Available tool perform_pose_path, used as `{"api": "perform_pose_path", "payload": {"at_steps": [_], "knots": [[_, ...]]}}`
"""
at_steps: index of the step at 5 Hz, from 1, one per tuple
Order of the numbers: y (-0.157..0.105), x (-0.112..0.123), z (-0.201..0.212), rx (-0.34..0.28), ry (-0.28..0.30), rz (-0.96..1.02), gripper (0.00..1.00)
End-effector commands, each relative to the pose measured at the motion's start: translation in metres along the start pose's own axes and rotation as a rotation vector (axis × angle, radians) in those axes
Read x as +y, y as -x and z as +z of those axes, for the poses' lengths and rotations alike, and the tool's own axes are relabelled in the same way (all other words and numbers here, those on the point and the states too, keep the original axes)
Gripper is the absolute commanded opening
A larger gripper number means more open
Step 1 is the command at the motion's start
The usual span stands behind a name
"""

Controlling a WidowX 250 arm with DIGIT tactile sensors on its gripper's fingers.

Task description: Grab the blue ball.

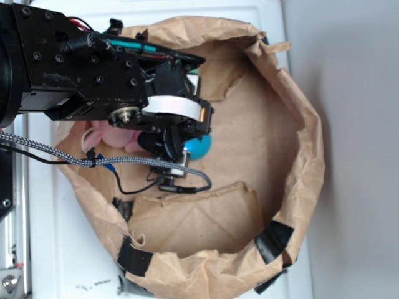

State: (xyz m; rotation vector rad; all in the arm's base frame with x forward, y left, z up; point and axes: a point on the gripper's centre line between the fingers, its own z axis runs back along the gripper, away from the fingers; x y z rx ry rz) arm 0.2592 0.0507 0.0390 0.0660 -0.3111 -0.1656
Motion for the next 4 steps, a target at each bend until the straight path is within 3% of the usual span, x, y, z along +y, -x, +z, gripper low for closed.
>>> {"api": "perform_pose_path", "payload": {"at_steps": [1, 4], "knots": [[-0.0055, 0.0024, -0.0097, 0.012, 0.0, 0.049, 0.0], [-0.0119, 0.0029, -0.019, 0.026, -0.001, 0.075, 0.0]]}}
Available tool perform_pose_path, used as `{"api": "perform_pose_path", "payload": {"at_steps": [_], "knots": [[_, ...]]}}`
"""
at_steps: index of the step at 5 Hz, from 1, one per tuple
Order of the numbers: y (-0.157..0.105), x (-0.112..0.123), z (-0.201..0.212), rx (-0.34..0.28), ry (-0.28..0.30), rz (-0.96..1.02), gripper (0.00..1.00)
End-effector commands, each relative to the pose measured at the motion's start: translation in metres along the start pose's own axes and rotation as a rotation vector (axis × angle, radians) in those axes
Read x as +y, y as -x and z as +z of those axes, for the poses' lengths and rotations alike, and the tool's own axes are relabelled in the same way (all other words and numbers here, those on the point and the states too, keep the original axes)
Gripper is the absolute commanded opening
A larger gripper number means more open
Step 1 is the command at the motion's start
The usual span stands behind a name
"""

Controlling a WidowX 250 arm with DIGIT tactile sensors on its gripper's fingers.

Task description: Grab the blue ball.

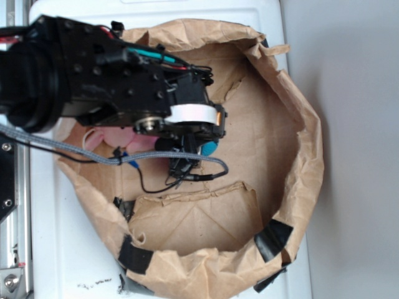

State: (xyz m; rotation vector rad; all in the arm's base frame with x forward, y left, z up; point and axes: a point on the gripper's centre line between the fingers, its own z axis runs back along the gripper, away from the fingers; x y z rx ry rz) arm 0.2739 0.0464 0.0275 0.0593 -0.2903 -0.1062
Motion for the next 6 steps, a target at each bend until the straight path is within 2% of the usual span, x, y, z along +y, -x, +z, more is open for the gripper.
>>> {"api": "perform_pose_path", "payload": {"at_steps": [1, 3, 4, 5, 6], "knots": [[-0.003, 0.007, 0.002, 0.002, 0.018, 0.023, 0.0], [-0.007, 0.028, 0.095, 0.058, 0.217, 0.049, 0.0], [-0.016, 0.042, 0.125, 0.1, 0.262, 0.067, 0.0], [-0.019, 0.043, 0.138, 0.078, 0.265, 0.094, 0.0], [-0.017, 0.036, 0.137, 0.042, 0.233, 0.091, 0.0]]}}
